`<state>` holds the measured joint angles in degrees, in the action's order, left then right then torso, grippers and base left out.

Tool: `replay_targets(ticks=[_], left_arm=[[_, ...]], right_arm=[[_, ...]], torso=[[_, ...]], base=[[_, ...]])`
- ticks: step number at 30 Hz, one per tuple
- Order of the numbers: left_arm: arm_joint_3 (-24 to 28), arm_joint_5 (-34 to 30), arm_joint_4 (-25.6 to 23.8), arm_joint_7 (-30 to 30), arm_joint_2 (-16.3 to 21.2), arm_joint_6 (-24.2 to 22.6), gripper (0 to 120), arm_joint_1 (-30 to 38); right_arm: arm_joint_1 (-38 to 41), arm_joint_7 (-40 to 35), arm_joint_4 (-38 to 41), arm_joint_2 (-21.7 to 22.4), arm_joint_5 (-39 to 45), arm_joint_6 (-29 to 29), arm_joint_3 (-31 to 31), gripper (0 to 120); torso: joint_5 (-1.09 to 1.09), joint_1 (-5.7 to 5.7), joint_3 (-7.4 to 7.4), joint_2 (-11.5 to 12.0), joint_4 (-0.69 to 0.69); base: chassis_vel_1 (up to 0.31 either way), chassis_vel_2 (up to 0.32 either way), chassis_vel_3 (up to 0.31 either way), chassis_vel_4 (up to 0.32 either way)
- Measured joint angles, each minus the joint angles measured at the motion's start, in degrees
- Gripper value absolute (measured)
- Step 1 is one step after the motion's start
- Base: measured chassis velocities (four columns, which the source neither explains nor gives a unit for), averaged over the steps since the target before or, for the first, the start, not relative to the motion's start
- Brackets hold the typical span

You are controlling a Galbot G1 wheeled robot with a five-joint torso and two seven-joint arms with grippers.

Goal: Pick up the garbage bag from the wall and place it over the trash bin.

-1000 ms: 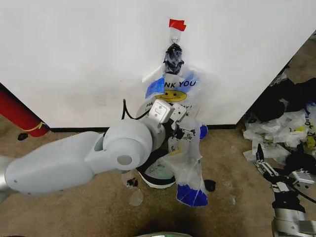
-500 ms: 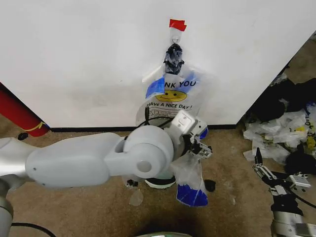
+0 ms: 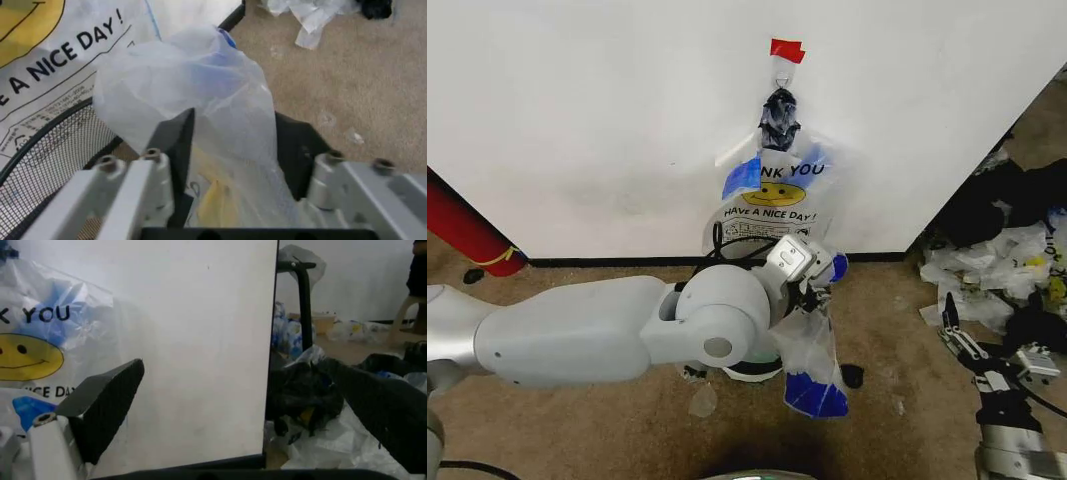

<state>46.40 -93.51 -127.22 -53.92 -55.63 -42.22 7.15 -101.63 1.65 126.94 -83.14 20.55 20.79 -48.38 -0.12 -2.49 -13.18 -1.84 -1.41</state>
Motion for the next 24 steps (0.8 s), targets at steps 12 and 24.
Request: replay_targets(ticks=[12,24], left_arm=[[-3.2,2.7,-0.8,0.1,1.4,0.0,0,-3.0],[-7.4,7.9,-1.5,2.6,2.1,0.1,0,-7.4]], right_arm=[[-1.9,0.0,1.2,4.8,3.0,-4.3,6.8,100],[2.7,-6.9,8.5,17.4,14.3,-22.8,19.2,100]], torso=[[0.0,0.0,0.0,0.0,-0.01],[0.0,0.0,0.0,0.0,0.0]], base=[[0.0,0.0,0.0,0.0],[0.0,0.0,0.0,0.0]])
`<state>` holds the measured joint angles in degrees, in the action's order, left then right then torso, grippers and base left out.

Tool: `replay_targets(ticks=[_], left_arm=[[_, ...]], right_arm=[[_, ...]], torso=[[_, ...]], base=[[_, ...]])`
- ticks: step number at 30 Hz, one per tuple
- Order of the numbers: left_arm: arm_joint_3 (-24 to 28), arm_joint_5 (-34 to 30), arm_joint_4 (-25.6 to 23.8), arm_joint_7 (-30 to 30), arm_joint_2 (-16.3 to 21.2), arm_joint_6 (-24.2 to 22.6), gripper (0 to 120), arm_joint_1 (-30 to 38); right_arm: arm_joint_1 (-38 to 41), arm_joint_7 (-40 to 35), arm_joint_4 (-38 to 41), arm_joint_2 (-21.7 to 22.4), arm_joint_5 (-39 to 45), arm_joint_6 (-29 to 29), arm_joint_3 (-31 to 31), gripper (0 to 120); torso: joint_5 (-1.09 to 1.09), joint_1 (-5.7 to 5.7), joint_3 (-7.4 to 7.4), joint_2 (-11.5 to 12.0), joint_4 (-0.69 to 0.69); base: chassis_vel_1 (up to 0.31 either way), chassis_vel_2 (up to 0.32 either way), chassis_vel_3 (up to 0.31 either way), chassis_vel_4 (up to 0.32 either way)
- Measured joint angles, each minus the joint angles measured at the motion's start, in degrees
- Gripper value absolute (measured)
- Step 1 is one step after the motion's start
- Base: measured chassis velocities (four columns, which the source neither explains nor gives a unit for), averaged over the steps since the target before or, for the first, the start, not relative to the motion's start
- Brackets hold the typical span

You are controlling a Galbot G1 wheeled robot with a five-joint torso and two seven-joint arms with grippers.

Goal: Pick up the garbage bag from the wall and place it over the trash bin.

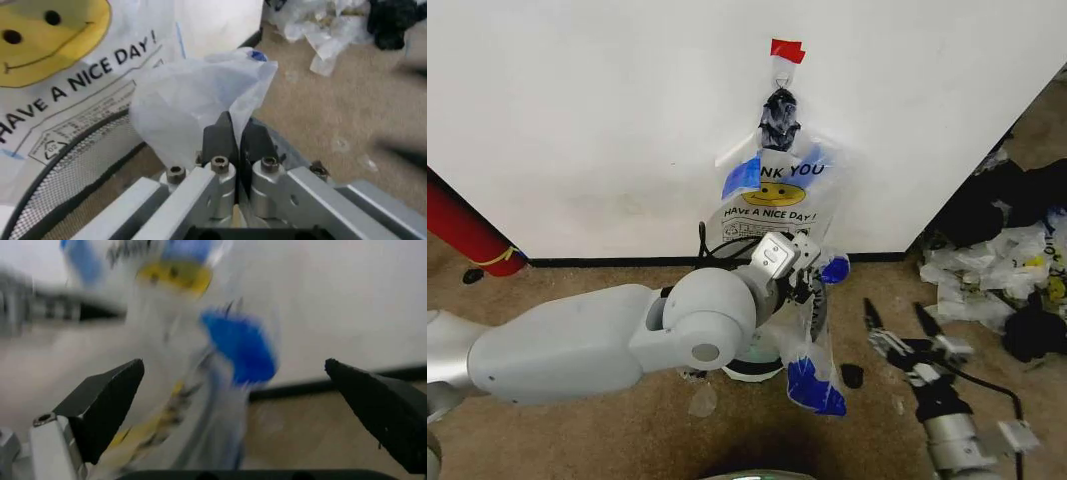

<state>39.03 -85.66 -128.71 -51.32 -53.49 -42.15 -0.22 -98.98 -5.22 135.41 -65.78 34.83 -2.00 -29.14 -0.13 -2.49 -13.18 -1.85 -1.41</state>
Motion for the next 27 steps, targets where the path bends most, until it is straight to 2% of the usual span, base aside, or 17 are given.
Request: replay_targets(ticks=[2,3,5,8,9,11,13,15,21,24,27], left_arm=[[-0.9,0.0,-0.3,0.3,0.6,0.0,0,-0.3],[-1.4,0.1,-0.6,0.6,1.3,0.0,0,-0.5],[-1.6,0.1,-0.7,0.7,1.5,0.0,0,-0.5],[-2.1,0.1,-0.8,0.9,1.8,0.0,0,-0.9],[-2.2,0.1,-0.7,0.9,1.4,0.0,0,-1.2],[-2.2,0.2,-0.7,0.9,1.3,0.0,0,-1.7],[-2.2,0.2,-0.7,0.9,1.3,0.0,0,-1.7],[-2.2,0.7,-0.6,0.9,1.1,0.0,0,-2.6],[-2.3,1.4,0.1,0.9,0.1,0.0,0,-4.0],[-2.3,1.8,0.4,0.9,-0.4,0.0,0,-4.3],[-2.3,1.8,0.5,0.9,-0.7,0.0,0,-4.0]], right_arm=[[2.1,-2.3,0.4,1.6,2.2,-3.8,1.5,100],[5.1,-5.6,0.8,3.2,4.6,-8.2,3.2,100],[6.1,-6.8,0.9,3.6,5.1,-9.7,3.9,100],[11.5,-12.0,0.9,5.5,6.3,-15.4,6.7,100],[15.8,-17.1,0.2,6.7,8.2,-20.5,9.3,100],[18.5,-20.9,0.1,7.1,11.4,-24.8,11.0,100],[18.8,-21.3,0.1,7.1,11.8,-25.2,11.2,100],[22.7,-25.7,-1.0,7.4,17.1,-28.9,13.6,100],[28.8,-29.6,-3.9,6.9,21.7,-31.3,16.5,100],[30.7,-31.9,-4.5,6.9,24.0,-32.6,17.4,95],[31.0,-34.0,-4.3,7.2,26.9,-33.7,17.3,85]], torso=[[0.01,0.0,0.0,0.0,0.0],[0.02,0.0,0.0,0.0,0.01],[0.02,0.0,0.0,0.0,0.02],[0.0,0.0,0.0,0.0,0.01],[0.01,0.0,0.0,0.0,-0.01],[0.02,0.0,0.0,0.0,0.0],[0.01,0.0,0.0,0.0,-0.01],[0.0,0.0,0.0,0.0,0.0],[0.01,0.0,0.0,0.0,0.0],[0.0,0.0,0.0,0.0,0.01],[0.01,0.0,0.0,0.0,-0.01]], base=[[0.0,0.0,0.0,0.0],[0.0,0.0,0.0,0.0],[0.0,0.0,0.0,0.0],[0.0,0.0,0.0,0.0],[0.0,0.0,0.0,0.0],[0.0,0.0,0.0,0.0],[0.0,0.0,0.0,0.0],[0.0,0.0,0.0,0.0],[0.0,0.0,0.0,0.0],[0.0,0.0,0.0,0.0],[0.0,0.0,0.0,0.0]])
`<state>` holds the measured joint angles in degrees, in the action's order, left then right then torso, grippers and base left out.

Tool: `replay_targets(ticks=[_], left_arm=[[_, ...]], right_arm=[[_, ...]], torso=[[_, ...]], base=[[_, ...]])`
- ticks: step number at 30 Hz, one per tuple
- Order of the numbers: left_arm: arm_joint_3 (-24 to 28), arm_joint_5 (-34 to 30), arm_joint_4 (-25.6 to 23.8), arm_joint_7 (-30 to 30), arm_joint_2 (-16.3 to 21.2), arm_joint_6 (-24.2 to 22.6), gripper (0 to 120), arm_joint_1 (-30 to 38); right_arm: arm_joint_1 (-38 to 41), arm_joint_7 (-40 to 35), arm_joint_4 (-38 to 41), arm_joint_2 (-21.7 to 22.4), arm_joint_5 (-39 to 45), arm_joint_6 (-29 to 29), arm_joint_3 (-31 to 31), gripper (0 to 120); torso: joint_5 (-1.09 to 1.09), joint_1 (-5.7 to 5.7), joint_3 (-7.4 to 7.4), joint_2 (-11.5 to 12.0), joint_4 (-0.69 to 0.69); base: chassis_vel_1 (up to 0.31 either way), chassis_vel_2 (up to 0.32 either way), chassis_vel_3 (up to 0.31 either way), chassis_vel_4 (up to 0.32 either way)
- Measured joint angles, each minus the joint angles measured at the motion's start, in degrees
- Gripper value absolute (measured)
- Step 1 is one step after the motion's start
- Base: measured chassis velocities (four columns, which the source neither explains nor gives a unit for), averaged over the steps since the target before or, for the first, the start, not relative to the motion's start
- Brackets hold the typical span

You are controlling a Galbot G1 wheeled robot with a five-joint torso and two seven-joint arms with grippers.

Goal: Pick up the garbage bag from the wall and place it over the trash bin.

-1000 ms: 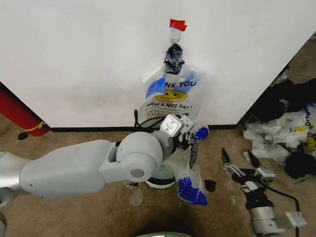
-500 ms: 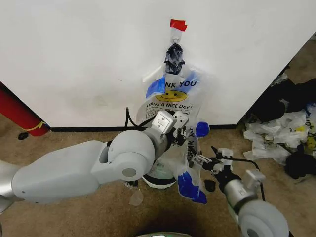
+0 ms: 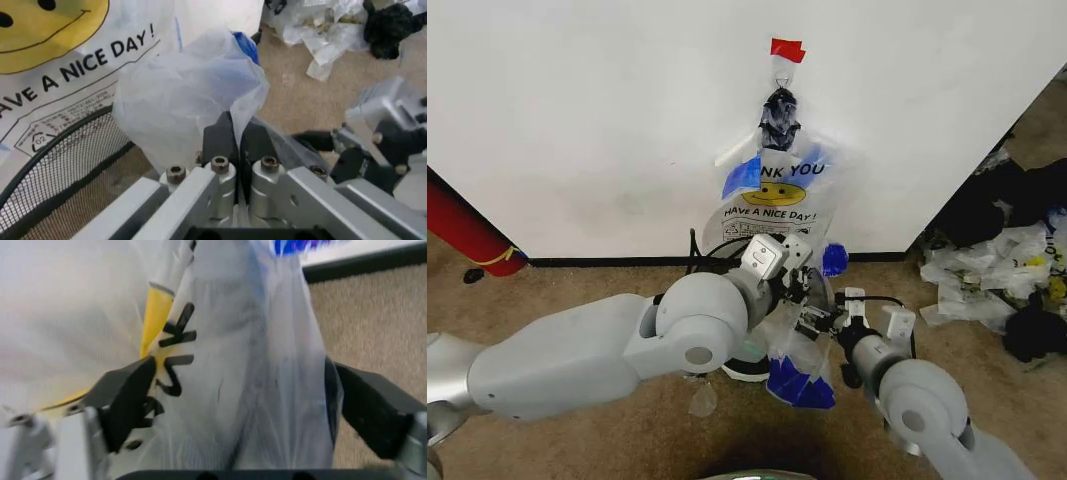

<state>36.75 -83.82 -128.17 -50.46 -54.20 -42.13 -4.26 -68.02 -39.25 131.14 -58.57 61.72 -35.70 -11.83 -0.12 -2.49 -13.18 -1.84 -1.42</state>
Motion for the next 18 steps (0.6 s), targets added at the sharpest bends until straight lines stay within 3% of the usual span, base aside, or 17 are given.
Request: replay_targets(ticks=[8,14,18], left_arm=[[0.1,0.0,0.1,0.0,0.0,0.0,0,0.2],[0.2,0.0,-0.3,0.0,0.0,0.0,0,-0.2],[0.2,0.0,-0.5,0.0,0.0,0.0,0,-0.3]], right_arm=[[-0.1,-2.0,0.6,0.5,4.0,-1.7,-0.7,61],[1.9,-6.3,-0.1,0.4,10.3,-3.2,-0.5,33],[3.7,-10.2,-0.2,0.4,15.8,-4.6,-0.1,22]], torso=[[0.0,0.0,0.0,0.0,0.0],[0.0,0.0,0.0,0.0,0.0],[-0.02,0.0,0.0,0.0,0.0]], base=[[0.0,0.0,0.0,0.0],[0.0,0.0,0.0,0.0],[0.0,0.0,0.0,0.0]])
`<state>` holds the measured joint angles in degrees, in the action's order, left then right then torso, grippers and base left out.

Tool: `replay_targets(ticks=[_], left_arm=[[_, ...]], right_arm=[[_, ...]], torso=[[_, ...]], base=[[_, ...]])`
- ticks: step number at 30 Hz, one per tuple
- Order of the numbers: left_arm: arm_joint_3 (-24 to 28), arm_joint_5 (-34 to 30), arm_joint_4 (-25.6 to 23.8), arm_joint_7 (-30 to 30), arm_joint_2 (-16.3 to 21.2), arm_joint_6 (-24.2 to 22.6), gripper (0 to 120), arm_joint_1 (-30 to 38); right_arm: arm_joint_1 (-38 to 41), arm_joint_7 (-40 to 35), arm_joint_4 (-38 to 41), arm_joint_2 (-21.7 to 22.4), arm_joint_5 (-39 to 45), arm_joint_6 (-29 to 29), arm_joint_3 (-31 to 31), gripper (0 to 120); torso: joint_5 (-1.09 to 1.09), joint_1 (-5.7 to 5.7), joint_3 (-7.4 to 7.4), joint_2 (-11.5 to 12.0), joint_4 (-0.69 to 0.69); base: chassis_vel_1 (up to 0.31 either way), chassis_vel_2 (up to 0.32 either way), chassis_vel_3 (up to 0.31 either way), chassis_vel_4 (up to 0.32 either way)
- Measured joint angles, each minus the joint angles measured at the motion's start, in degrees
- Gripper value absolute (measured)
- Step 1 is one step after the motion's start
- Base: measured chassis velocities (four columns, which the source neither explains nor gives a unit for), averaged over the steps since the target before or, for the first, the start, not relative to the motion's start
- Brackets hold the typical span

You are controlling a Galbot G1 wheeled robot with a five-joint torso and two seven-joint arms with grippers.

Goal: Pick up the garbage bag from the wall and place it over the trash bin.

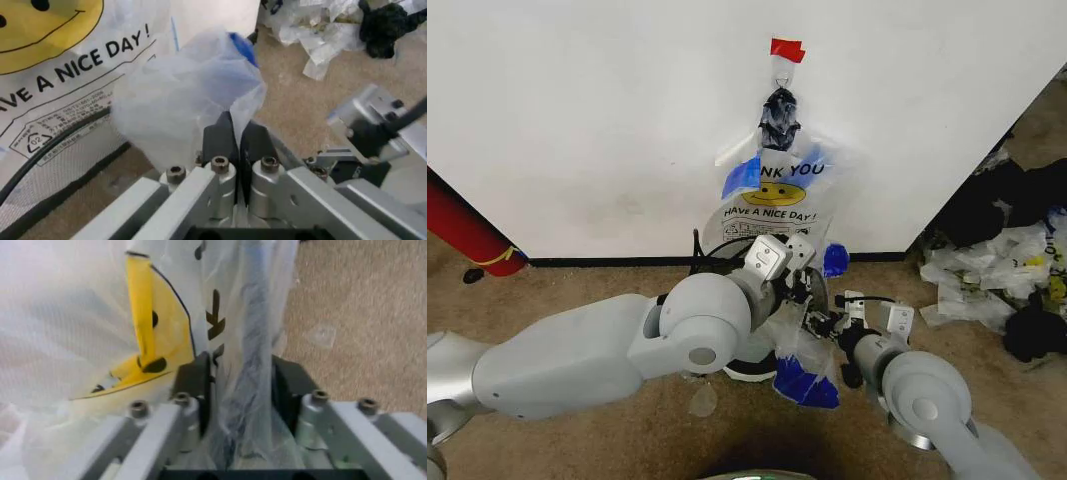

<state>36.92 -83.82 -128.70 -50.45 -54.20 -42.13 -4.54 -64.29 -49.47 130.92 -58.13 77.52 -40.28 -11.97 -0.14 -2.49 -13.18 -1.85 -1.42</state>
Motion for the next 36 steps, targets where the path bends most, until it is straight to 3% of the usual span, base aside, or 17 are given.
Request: replay_targets(ticks=[6,13,22,31,34,36], left_arm=[[-0.4,-0.4,-0.8,-0.1,-0.2,0.0,0,-0.2],[-1.5,-1.0,-1.9,-0.3,-0.1,0.0,0,-0.7],[-4.6,-2.2,-4.6,-0.3,2.7,0.0,0,-1.5],[-9.4,-5.5,-8.3,0.7,9.5,0.0,0,-2.1],[-15.6,-6.6,-10.8,3.1,17.6,0.0,0,-6.0],[-17.5,-6.7,-11.2,3.8,19.4,0.0,0,-7.6]], right_arm=[[1.5,-2.7,-0.3,0.9,3.3,-0.5,0.3,1],[0.4,-3.1,0.4,2.5,4.3,-0.7,-0.6,0],[-3.6,1.0,0.9,0.6,0.8,3.8,-4.9,0],[-7.8,5.8,1.4,-2.1,0.0,6.1,-10.8,0],[-9.6,7.2,2.4,-3.2,1.9,6.5,-13.9,0],[-9.9,7.4,2.6,-3.4,2.3,6.5,-14.5,0]], torso=[[0.02,0.0,0.0,0.0,0.01],[0.02,0.0,0.0,0.0,0.0],[0.0,0.0,0.0,0.0,0.01],[0.01,0.0,0.0,0.0,0.0],[0.0,0.01,0.0,0.0,-0.01],[0.0,0.01,0.0,0.0,0.01]], base=[[0.0,0.0,0.0,0.0],[0.0,0.0,0.0,0.0],[0.0,0.0,0.0,0.0],[0.0,0.0,0.0,0.0],[0.0,0.0,0.0,0.0],[0.0,0.0,0.0,0.0]])
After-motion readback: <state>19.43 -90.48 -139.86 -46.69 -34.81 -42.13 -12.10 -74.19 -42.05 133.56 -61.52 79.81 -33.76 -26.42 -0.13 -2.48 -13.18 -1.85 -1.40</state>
